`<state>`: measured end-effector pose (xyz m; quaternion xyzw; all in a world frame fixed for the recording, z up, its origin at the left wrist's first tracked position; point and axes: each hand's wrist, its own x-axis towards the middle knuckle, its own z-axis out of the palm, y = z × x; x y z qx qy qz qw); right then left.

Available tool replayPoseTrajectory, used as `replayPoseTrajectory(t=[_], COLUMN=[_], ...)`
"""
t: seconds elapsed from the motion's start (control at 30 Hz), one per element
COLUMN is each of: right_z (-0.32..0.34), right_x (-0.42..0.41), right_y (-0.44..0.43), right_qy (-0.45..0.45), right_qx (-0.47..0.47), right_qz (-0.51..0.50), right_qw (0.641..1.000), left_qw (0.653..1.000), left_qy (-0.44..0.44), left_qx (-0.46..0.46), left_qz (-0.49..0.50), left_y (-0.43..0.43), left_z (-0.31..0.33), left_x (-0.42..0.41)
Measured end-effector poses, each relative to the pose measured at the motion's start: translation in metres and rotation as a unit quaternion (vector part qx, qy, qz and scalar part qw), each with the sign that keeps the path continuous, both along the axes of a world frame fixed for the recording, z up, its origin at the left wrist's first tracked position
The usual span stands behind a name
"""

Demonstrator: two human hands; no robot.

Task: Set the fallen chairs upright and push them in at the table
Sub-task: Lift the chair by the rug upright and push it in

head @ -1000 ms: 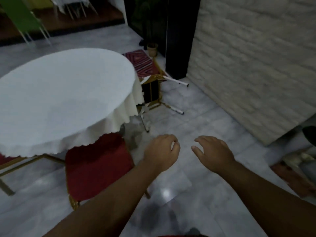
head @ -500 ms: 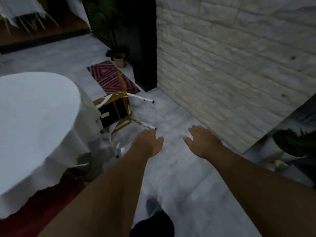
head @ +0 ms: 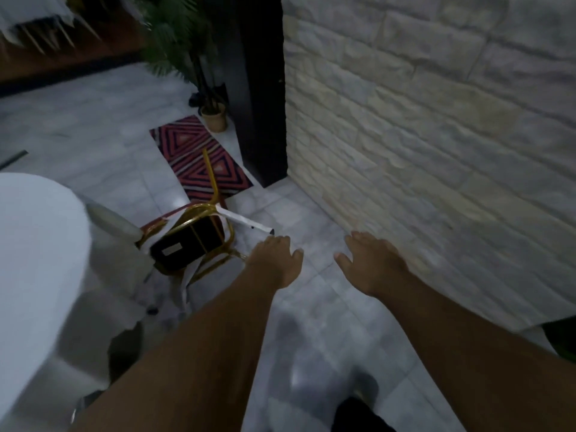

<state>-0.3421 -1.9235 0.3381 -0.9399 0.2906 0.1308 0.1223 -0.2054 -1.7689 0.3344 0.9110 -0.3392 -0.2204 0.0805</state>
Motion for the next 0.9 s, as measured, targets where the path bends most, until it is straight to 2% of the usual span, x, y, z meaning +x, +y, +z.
replayPoseTrajectory(t=[0.27, 0.43, 0.9], right_z=[-0.001, 0.002, -0.017], right_x=[0.113, 0.208, 0.505], right_y=[-0.143, -0.192, -0.286], right_qy=[0.033, 0.017, 0.019], right_qx=[0.005, 0.023, 0.007], right_qz=[0.111, 0.163, 0.252], right_qw=[0.993, 0.986, 0.968], left_qw=[0.991, 0.985, 0.959], left_qy=[0.026, 0.026, 0.044], left_qx=[0.009, -0.001, -0.014], left_qz=[0.129, 0.173, 0.278], left_y=[-0.114, -0.158, -0.234], left_z=[0.003, 0.006, -0.045], left_x=[0.08, 0.137, 0.412])
